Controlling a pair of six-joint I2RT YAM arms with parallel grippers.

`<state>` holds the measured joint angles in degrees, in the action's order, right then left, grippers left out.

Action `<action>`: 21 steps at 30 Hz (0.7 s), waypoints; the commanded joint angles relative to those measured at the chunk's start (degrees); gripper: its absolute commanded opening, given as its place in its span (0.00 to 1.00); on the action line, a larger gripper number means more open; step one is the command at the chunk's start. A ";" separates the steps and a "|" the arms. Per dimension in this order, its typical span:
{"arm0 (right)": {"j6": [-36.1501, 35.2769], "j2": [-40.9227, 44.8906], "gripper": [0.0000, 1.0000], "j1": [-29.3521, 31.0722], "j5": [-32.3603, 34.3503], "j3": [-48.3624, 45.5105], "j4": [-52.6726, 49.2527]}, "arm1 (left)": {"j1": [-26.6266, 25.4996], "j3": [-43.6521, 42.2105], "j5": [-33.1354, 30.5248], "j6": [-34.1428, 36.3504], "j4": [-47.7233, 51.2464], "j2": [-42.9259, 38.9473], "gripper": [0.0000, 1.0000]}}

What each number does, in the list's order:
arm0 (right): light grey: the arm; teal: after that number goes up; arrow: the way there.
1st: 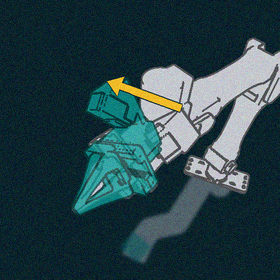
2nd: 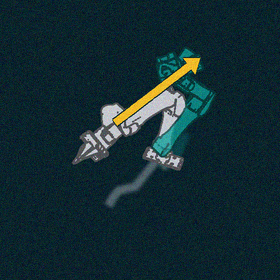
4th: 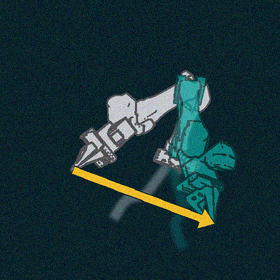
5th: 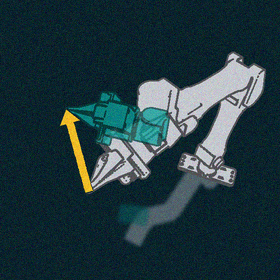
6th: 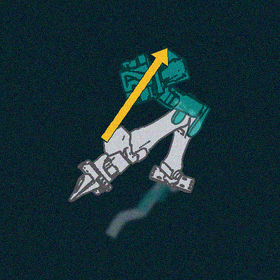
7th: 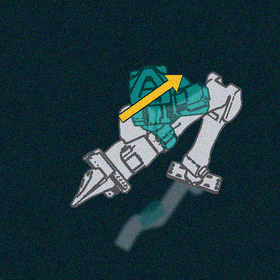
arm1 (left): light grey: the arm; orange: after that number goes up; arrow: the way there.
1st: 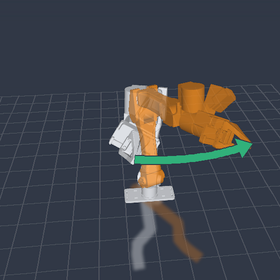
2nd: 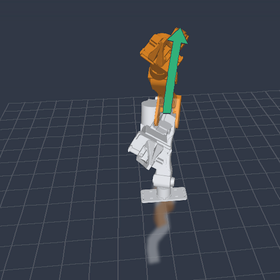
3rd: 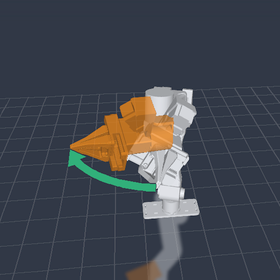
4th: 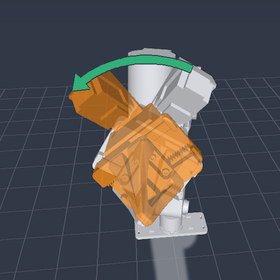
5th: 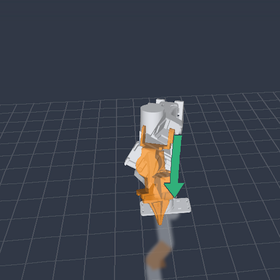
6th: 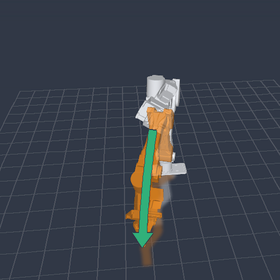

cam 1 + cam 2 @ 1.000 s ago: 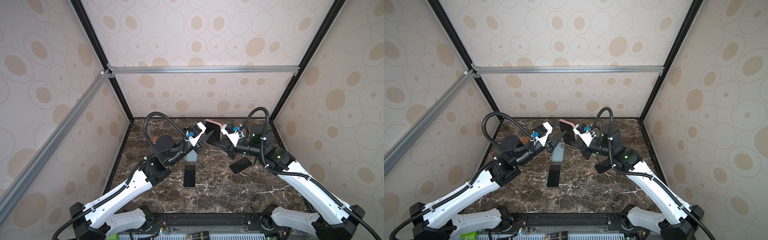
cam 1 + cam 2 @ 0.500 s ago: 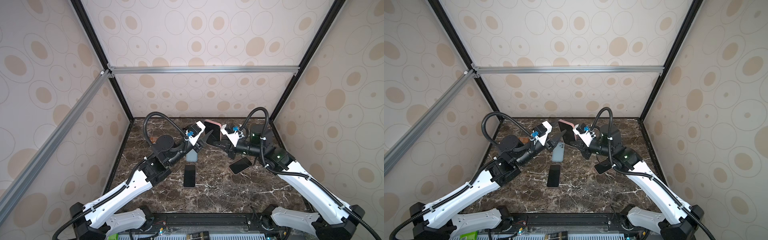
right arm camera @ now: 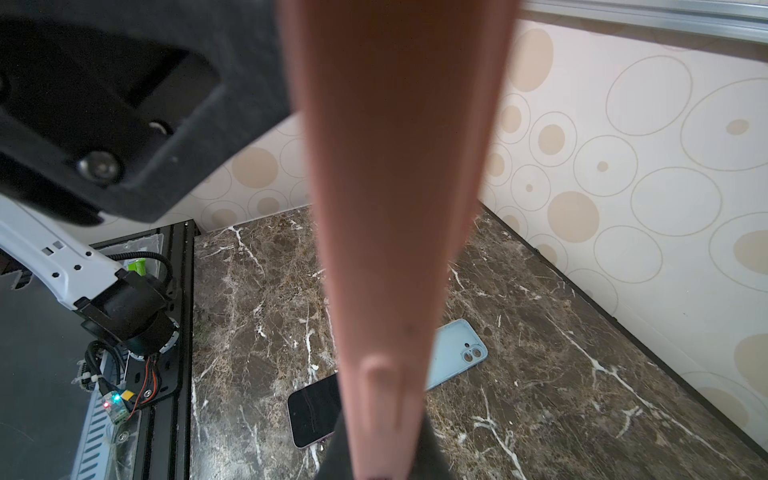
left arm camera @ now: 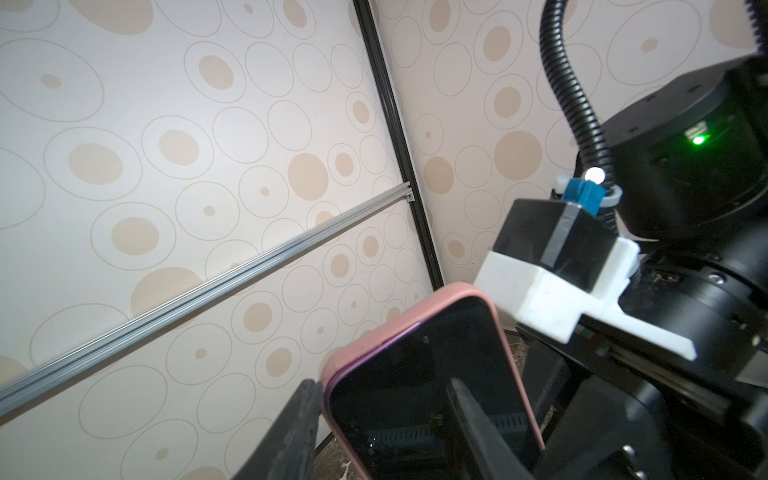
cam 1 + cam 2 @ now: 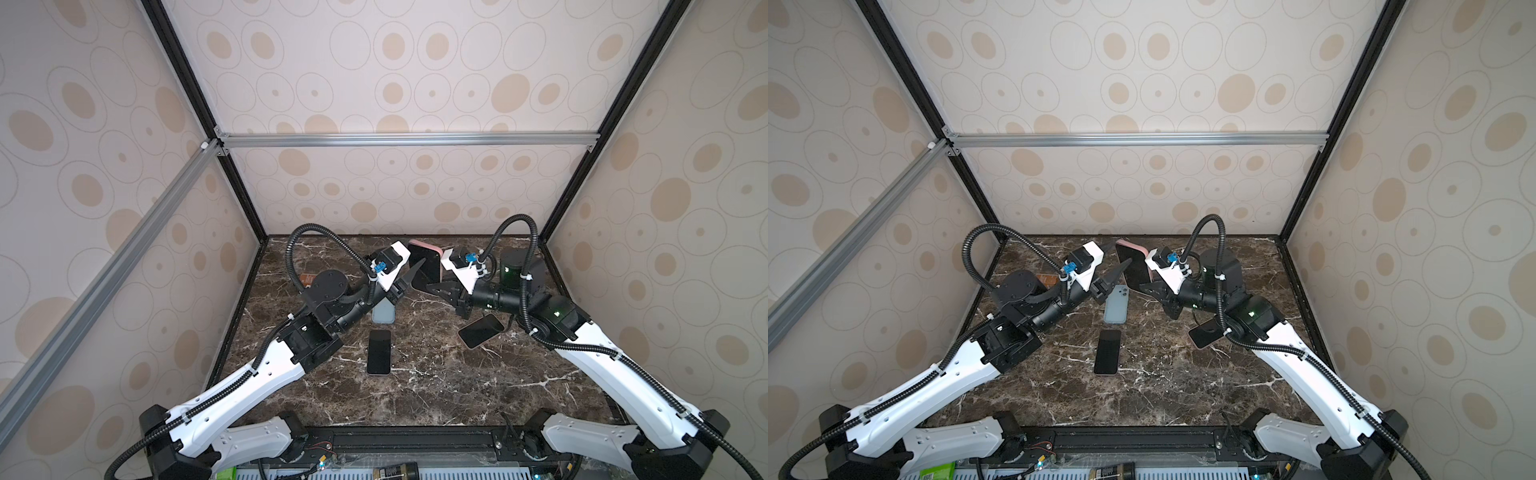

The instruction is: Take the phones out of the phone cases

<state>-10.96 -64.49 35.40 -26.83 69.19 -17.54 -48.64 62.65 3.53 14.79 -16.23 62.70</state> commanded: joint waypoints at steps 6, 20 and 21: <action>0.84 0.53 0.00 0.60 0.74 2.04 4.14 | -0.07 0.11 0.04 0.86 -1.70 -0.73 0.50; 0.62 -0.02 0.00 0.63 -2.35 2.30 4.01 | -0.09 -0.16 -0.10 0.77 -1.35 -0.82 0.46; 0.30 -0.02 0.00 0.61 -2.61 2.22 3.94 | -0.05 -0.16 -0.10 0.77 -1.43 -0.82 0.46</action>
<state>-9.87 -64.69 35.40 -26.83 69.21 -17.54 -48.64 62.37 3.49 14.79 -16.23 62.67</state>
